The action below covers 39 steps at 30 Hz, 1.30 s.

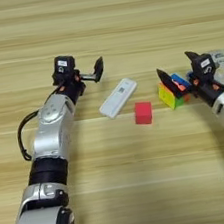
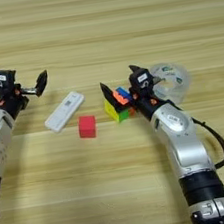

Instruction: Move the objects on the table

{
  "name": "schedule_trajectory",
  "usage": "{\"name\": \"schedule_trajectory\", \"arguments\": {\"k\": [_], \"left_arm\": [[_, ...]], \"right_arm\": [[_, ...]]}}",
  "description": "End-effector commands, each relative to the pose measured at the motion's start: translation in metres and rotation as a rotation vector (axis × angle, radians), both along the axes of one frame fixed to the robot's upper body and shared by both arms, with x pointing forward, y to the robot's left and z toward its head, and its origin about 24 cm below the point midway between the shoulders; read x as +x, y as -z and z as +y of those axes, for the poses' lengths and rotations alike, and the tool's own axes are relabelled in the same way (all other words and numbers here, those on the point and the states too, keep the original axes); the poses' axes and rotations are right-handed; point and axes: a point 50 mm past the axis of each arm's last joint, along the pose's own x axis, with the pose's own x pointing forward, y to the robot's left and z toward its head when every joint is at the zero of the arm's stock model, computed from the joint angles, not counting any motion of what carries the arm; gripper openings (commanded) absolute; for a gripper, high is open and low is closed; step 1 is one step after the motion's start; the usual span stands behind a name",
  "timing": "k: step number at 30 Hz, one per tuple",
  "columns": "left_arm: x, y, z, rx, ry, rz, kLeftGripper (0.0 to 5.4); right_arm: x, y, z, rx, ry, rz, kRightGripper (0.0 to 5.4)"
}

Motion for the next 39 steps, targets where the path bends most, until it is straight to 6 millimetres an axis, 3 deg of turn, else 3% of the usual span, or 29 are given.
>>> {"name": "schedule_trajectory", "arguments": {"k": [1, 19, 33, 39], "left_arm": [[0.002, -0.002, -0.001, -0.003, -0.002, -0.007, 5.38], [0.002, -0.001, -0.001, -0.004, -0.001, -0.006, 5.38], [0.002, 0.0, 0.0, -0.004, -0.004, -0.002, 5.4], [0.002, -0.001, 0.0, -0.004, -0.006, -0.004, 5.4]], "right_arm": [[0.0, 0.01, -0.002, -0.037, -0.013, 0.052, 5.4], [0.001, 0.034, 0.002, -0.091, -0.042, 0.15, 5.4], [0.005, 0.036, 0.001, -0.086, -0.02, 0.148, 3.43], [0.005, 0.031, 0.001, -0.082, -0.013, 0.118, 3.37]]}}
